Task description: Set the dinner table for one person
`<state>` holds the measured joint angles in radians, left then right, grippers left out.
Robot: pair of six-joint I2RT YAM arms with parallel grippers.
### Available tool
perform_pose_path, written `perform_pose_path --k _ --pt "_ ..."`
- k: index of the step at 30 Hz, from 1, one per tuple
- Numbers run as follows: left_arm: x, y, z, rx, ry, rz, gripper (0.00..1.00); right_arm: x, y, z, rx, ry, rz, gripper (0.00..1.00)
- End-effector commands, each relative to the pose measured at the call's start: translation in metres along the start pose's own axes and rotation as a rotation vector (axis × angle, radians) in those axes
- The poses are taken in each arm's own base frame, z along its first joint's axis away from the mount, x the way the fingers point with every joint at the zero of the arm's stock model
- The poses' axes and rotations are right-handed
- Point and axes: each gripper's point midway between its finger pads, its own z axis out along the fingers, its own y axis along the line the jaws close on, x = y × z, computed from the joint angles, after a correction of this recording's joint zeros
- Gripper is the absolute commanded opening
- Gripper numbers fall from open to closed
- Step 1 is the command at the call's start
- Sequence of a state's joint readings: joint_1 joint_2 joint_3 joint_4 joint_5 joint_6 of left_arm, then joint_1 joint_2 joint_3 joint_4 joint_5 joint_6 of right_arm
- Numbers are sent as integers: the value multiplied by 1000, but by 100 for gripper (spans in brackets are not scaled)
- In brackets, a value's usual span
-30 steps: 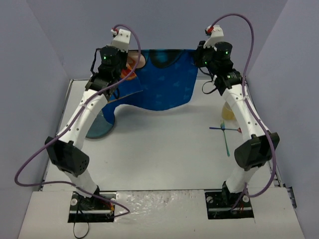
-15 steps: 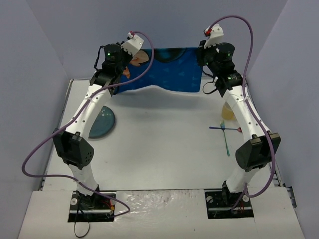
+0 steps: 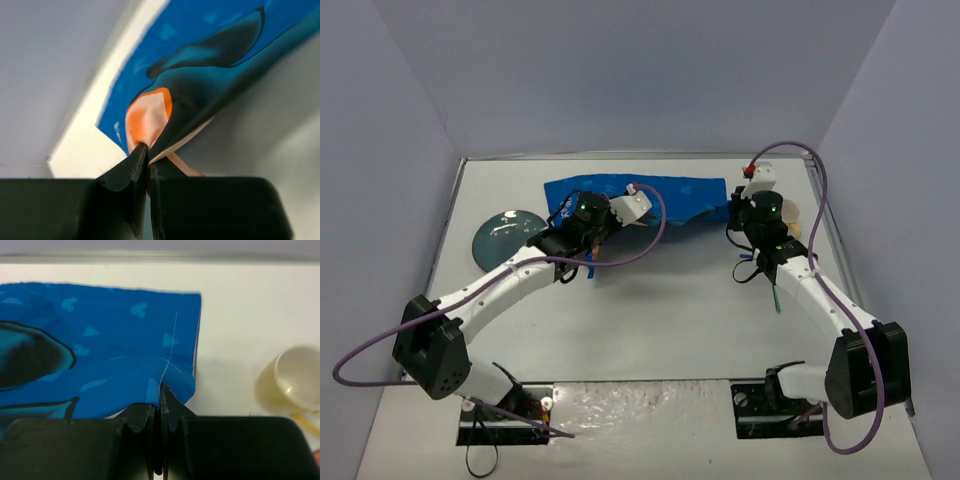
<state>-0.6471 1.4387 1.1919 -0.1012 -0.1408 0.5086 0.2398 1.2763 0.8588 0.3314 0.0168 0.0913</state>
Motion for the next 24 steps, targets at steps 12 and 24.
perform_pose_path --k 12,24 --pt "48 -87 -54 42 241 -286 84 120 14 -63 81 337 323 37" --pt "45 -12 -113 -88 88 -745 97 44 28 -92 -43 291 255 92"
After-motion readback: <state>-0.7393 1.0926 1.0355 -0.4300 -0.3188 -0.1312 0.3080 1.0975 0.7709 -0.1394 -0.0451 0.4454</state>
